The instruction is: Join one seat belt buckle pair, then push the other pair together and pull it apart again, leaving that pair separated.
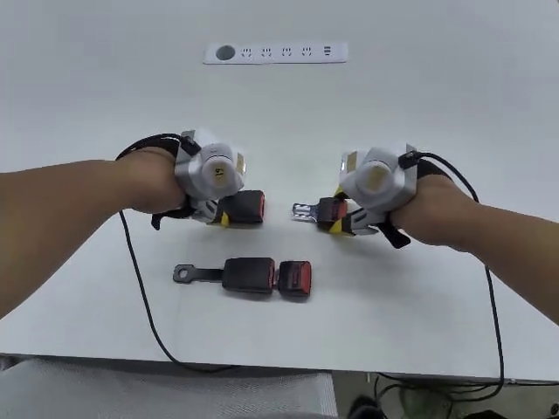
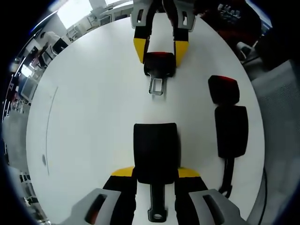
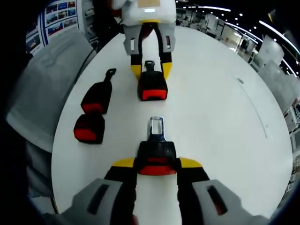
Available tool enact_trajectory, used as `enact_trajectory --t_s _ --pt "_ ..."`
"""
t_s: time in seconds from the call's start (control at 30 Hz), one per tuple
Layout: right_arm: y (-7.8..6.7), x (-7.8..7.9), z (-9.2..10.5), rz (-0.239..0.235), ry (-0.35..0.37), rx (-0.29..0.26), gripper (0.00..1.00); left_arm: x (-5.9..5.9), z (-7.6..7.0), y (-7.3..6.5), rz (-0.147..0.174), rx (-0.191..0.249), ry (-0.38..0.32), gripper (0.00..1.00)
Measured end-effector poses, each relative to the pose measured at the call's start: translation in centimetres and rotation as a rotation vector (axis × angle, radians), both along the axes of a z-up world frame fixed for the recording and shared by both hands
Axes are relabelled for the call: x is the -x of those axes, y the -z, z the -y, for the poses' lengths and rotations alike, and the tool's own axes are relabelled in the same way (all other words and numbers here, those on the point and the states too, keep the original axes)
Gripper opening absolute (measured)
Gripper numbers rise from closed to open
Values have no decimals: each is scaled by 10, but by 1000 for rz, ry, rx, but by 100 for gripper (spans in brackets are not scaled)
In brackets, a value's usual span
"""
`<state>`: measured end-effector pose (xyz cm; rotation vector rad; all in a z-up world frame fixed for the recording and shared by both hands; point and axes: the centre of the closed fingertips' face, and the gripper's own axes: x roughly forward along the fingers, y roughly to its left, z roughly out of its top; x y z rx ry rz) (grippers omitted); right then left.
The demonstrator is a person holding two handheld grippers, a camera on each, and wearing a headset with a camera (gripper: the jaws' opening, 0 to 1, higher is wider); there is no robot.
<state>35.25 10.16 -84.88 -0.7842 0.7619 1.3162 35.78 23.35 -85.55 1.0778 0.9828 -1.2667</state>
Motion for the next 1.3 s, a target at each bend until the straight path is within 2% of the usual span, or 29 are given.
enact_trajectory --t_s 0.2,0.37,0.87,1.07,1.17,1.3 --pt "0 -1 -25 5 -22 -9 33 -1 -1 1 -2 -7 5 31" --pt "1 -2 -36 4 -24 -12 33 -2 -1 2 -6 -10 2 31" --pt "0 -2 -40 31 -49 -14 33 -2 -2 3 -15 -15 3 31" --pt "4 -5 -50 21 -45 -41 33 -1 -2 2 -19 -4 13 31" --pt "6 -6 -48 21 -49 -36 32 0 -2 2 -21 -2 16 31" --pt "8 -8 -48 8 -47 -57 31 0 -1 2 -27 6 9 31"
